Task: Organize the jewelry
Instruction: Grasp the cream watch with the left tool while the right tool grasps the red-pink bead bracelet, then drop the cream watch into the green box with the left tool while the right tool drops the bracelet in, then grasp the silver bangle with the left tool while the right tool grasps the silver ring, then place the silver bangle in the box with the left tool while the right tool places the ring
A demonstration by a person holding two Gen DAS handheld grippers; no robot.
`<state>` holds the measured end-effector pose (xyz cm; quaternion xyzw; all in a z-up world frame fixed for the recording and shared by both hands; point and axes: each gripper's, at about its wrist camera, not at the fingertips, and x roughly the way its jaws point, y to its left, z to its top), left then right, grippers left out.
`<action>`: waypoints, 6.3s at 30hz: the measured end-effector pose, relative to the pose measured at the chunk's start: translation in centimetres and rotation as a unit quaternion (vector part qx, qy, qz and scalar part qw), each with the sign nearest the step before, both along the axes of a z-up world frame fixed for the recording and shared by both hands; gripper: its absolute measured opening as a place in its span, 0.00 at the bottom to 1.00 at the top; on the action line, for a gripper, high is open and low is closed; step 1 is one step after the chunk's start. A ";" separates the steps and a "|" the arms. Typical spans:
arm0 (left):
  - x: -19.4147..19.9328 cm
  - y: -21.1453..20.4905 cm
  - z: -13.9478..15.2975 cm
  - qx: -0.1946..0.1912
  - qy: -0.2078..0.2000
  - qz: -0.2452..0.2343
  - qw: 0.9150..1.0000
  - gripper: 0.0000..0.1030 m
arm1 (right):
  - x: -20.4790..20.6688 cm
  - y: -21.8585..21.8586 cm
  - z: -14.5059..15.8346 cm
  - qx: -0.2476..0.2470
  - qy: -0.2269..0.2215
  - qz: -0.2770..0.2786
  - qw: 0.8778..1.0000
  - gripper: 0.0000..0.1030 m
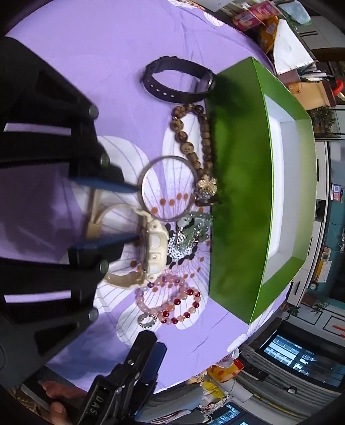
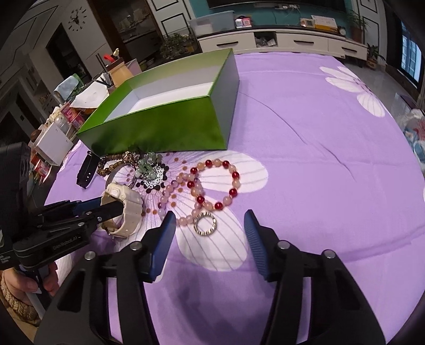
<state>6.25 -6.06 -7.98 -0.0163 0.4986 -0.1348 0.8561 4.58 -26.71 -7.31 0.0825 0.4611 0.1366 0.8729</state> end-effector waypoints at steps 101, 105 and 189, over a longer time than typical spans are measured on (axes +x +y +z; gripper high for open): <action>3.9 9.0 8.5 -0.007 -0.103 0.112 0.988 0.63 | 4.1 -1.4 6.9 0.021 -0.077 0.007 0.997 0.35; 2.2 8.7 7.9 -0.009 -0.092 0.107 0.990 0.63 | 2.8 -1.3 5.9 0.015 -0.060 0.011 0.998 0.35; 0.3 4.1 5.3 0.005 -0.070 0.041 0.997 0.03 | -0.4 1.1 3.6 -0.037 -0.102 0.037 0.993 0.20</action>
